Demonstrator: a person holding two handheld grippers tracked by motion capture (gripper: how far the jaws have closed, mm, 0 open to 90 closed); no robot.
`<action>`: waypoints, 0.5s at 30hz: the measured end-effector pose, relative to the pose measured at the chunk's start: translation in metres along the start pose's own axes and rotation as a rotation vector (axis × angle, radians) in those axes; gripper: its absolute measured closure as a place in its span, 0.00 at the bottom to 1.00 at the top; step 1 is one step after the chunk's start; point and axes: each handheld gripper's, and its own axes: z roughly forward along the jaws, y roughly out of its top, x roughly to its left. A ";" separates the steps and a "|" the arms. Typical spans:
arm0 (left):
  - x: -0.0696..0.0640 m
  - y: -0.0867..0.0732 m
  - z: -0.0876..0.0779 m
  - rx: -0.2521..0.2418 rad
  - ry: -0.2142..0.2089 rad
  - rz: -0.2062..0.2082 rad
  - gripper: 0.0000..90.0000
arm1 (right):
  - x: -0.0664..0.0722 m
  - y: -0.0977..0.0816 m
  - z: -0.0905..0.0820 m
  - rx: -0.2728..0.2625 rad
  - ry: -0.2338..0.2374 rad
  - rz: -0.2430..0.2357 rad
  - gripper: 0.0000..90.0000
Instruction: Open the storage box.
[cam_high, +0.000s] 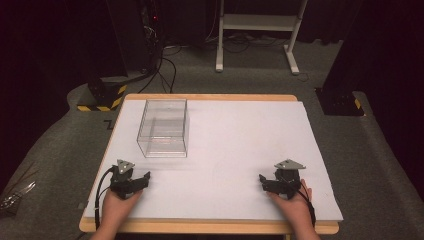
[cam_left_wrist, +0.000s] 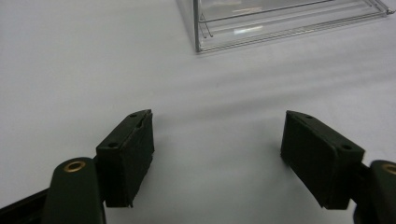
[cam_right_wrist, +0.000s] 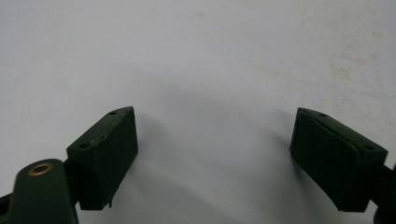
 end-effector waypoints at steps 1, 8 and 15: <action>0.000 0.000 0.000 0.000 0.002 0.003 0.29 | 0.000 0.000 0.000 0.000 0.000 0.000 0.16; 0.001 0.001 0.001 0.002 -0.005 0.009 0.28 | 0.000 0.000 0.000 0.001 0.001 0.003 0.16; 0.001 0.001 0.001 0.002 -0.007 0.009 0.28 | 0.000 0.000 0.000 0.000 0.004 0.004 0.16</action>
